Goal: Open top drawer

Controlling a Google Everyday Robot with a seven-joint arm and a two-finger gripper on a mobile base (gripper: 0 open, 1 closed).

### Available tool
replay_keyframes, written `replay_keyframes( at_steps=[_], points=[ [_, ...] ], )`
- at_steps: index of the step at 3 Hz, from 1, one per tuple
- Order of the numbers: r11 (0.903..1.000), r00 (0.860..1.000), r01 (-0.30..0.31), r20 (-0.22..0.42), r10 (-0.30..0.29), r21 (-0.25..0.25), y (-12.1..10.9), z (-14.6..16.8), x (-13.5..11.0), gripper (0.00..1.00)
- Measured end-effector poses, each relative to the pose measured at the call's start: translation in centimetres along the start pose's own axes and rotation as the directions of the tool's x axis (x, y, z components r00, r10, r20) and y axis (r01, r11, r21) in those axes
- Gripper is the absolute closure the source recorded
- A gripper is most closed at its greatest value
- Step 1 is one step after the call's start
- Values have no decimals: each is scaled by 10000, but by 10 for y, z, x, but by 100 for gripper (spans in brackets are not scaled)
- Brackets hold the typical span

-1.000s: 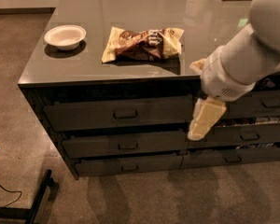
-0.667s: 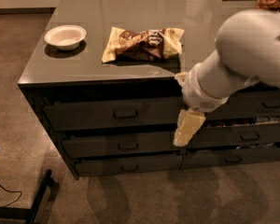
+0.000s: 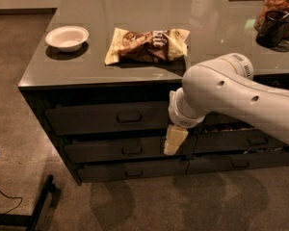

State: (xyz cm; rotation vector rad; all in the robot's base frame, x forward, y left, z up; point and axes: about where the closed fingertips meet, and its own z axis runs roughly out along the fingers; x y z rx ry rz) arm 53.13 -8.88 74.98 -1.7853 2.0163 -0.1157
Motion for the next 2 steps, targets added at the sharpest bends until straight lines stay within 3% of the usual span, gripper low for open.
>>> replay_keyframes(
  at_steps=[2],
  points=[
    [9999,9998,113,193,-112,-22,-2,17,1,0]
  ],
)
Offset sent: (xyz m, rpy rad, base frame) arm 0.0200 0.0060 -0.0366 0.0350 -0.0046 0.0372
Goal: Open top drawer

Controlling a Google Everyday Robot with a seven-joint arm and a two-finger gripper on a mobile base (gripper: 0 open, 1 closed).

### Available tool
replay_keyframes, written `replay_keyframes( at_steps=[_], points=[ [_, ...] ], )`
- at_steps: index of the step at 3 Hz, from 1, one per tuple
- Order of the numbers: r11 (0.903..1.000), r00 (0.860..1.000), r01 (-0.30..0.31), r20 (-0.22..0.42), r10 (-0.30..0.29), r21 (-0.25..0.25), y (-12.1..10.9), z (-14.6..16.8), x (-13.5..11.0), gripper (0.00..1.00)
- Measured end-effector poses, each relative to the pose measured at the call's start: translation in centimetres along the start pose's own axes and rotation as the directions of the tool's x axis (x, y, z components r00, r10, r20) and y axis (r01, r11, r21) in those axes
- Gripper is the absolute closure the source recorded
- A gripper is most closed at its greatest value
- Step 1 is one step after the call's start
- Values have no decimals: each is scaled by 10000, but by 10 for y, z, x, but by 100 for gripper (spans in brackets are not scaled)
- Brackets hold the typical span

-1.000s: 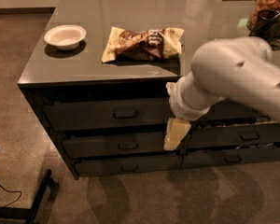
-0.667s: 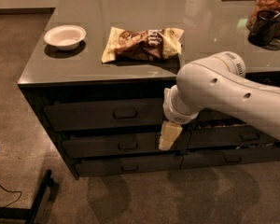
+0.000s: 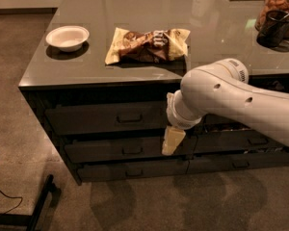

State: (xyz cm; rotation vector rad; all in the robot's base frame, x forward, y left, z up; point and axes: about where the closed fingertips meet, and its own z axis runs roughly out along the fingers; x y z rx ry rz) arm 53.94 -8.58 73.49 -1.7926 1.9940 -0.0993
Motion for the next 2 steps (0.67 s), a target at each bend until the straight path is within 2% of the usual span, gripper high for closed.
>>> replay_keyframes(
  at_steps=[2],
  points=[
    [9989,9994,13,358,3,-465,-13,52,4,0]
  ],
)
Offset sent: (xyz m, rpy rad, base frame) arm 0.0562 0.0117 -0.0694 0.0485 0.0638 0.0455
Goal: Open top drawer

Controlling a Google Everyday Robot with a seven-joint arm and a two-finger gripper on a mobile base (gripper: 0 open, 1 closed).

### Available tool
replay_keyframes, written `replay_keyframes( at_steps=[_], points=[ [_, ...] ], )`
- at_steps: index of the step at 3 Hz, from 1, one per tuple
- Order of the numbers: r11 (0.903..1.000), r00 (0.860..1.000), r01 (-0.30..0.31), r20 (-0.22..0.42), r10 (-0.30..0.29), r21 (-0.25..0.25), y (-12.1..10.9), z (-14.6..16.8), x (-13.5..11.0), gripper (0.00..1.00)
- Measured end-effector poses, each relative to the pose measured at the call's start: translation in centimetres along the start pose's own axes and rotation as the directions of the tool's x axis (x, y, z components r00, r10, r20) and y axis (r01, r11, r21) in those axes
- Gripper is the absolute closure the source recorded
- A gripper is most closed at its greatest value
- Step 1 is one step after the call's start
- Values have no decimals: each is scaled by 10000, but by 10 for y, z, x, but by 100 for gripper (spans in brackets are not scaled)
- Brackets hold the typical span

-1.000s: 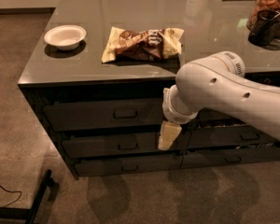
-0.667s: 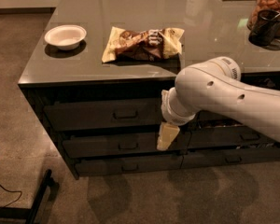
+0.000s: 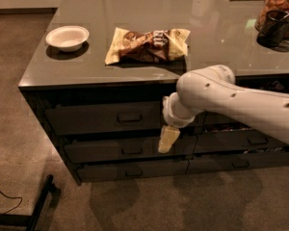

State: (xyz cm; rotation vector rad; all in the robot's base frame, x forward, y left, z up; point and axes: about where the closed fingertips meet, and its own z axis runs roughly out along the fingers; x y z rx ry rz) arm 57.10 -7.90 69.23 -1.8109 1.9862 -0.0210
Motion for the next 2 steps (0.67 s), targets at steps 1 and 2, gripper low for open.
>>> replay_keyframes(
  at_steps=[1,2],
  points=[
    [9998,9999,154,76,-153,-148,-12,22,-1,0],
    [9994,9993,323,196,-320,-157,-26,39,-5,0]
  ],
)
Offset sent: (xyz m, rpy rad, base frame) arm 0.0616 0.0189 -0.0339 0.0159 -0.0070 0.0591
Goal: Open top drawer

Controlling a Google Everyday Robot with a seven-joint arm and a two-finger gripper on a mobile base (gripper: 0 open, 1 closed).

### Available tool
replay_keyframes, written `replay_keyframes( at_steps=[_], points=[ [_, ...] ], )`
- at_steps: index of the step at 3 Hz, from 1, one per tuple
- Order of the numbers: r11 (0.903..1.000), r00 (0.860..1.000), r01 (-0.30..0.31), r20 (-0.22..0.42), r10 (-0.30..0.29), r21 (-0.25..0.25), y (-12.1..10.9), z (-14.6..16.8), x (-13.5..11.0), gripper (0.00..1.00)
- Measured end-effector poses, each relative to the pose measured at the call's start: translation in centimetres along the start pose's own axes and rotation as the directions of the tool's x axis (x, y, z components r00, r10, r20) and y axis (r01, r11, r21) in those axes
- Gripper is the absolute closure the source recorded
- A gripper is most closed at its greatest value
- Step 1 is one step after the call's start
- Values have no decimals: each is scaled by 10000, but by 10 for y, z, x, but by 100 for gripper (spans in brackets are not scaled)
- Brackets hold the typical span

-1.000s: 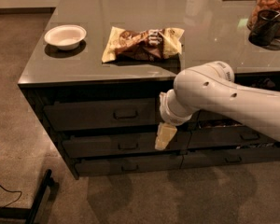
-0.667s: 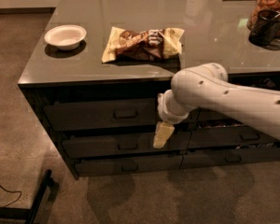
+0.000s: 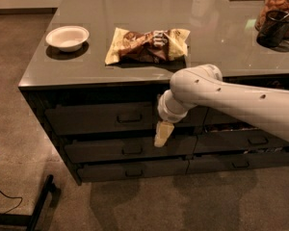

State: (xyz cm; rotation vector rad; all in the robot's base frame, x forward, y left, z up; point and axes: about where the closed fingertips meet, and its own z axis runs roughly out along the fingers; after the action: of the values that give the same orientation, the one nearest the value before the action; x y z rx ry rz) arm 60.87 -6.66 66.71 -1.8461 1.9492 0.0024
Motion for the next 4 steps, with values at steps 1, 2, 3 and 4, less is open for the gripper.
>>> replay_keyframes(
  at_steps=[1,2,3,4],
  points=[
    [9999,9999,125,119,-125,11,-13,14,-4,0],
    [9996,9997,174,160,-171,-217,-20,32,-5,0],
    [9989,9997,157,191,-149,-450,-23,49,-4,0],
    [9979,9996,203,206,-190,-615,-24,58,-5,0]
  ],
)
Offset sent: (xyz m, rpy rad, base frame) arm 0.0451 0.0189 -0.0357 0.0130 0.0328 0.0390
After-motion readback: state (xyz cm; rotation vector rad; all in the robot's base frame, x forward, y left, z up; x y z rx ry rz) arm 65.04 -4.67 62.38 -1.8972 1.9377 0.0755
